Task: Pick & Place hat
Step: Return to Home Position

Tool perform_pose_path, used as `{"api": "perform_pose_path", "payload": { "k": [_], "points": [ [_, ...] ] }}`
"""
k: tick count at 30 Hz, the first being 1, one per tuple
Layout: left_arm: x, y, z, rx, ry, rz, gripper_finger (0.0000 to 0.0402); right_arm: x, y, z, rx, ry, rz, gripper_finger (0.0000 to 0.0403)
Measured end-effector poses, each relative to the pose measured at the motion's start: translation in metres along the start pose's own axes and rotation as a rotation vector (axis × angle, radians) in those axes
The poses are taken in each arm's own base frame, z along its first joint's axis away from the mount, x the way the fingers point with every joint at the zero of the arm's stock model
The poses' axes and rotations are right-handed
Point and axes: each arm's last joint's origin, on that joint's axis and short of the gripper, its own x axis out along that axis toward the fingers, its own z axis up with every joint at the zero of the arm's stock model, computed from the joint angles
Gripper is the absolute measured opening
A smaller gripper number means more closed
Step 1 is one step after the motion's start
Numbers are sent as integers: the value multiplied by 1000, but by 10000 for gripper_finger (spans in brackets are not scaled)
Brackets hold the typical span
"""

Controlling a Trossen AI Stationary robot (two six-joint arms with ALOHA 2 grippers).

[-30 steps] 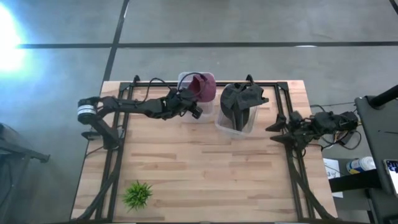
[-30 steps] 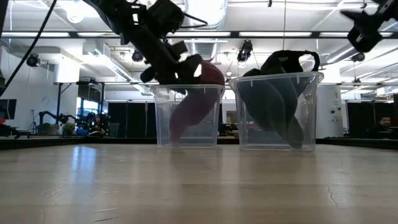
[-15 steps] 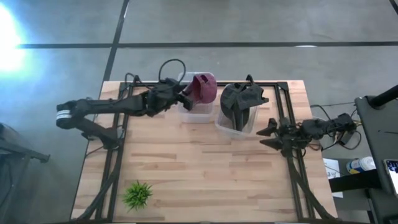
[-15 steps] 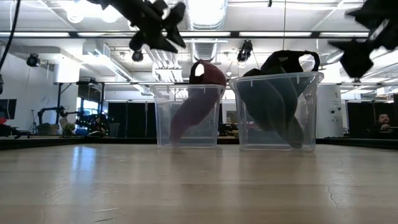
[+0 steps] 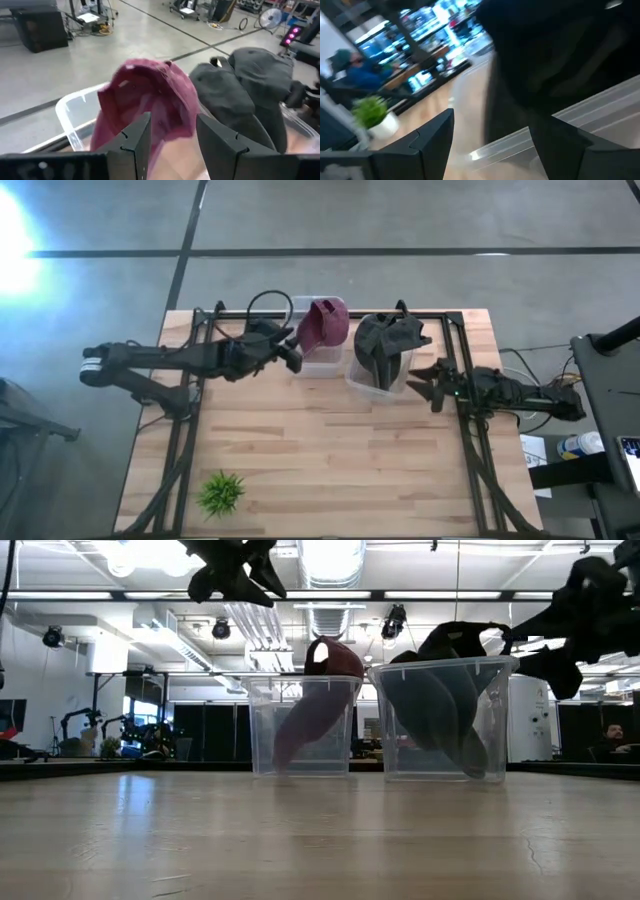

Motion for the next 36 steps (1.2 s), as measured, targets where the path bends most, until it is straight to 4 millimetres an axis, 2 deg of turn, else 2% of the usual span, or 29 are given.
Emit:
{"api": "perform_pose_path", "payload": {
  "k": [10,36],
  "points": [
    [-18,-17,-10,26,-5,-18,149,2,-5,2,2,-19,-65,246],
    [-33,-30,-16,34,8,-93,149,1,1,-2,-8,23,-5,250]
  ]
}}
